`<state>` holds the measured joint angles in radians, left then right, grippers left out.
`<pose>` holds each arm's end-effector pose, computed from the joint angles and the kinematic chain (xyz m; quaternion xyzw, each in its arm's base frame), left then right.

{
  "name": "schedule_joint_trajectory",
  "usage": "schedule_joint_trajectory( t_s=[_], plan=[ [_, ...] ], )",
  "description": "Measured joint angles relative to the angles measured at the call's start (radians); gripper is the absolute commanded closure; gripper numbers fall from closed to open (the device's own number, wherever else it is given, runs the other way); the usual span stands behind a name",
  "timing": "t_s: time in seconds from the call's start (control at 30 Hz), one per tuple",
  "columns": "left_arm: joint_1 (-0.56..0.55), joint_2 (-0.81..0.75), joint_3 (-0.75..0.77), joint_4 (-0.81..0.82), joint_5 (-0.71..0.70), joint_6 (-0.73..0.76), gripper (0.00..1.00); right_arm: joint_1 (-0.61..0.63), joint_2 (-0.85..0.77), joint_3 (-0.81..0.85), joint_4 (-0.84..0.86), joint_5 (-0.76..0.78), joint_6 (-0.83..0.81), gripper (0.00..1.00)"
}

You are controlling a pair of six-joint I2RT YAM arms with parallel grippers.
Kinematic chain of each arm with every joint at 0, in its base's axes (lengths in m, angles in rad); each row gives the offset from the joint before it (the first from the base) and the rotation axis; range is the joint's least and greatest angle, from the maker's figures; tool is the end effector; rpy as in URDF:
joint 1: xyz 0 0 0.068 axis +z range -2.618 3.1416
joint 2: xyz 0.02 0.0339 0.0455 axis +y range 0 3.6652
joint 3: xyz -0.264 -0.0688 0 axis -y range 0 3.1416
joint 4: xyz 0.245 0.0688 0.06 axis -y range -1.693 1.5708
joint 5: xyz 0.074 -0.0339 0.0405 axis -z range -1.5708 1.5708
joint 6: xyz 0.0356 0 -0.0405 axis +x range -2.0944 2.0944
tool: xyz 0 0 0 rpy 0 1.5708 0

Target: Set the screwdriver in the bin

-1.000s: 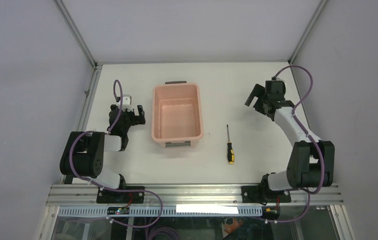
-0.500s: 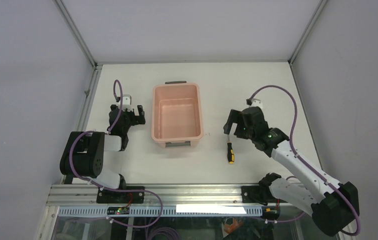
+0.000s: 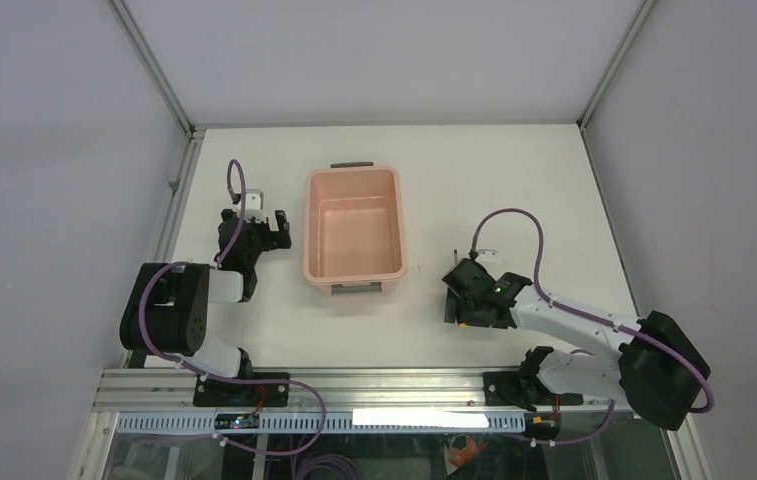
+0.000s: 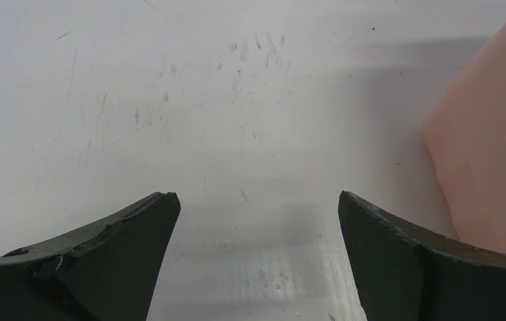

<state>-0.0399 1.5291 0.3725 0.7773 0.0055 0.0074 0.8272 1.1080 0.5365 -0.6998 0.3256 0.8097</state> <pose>0.2641 -0.0107 0.1366 0.0211 0.8275 -0.0114 0.5610 0.1251 0.1192 0.1647 0.0156 0.9759 -0.0020 0.2176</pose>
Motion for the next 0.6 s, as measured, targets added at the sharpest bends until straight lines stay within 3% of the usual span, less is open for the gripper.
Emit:
schedule_joint_trajectory(
  t_s=[0.07,0.13,0.23,0.27,0.6],
  plan=[
    [0.0,0.0,0.0,0.0,0.0,0.0,0.01,0.003,0.026,0.009,-0.002,0.02,0.002,0.36],
    [0.0,0.0,0.0,0.0,0.0,0.0,0.01,0.005,0.035,0.013,0.005,0.026,0.003,0.56],
    [0.0,0.0,0.0,0.0,0.0,0.0,0.01,0.005,0.037,0.013,0.018,0.027,0.008,0.96],
    [0.0,0.0,0.0,0.0,0.0,0.0,0.01,0.005,0.036,0.013,0.021,0.028,0.013,1.0],
    [0.0,0.0,0.0,0.0,0.0,0.0,0.01,0.005,0.002,0.095,-0.057,0.098,-0.042,1.0]
  ],
)
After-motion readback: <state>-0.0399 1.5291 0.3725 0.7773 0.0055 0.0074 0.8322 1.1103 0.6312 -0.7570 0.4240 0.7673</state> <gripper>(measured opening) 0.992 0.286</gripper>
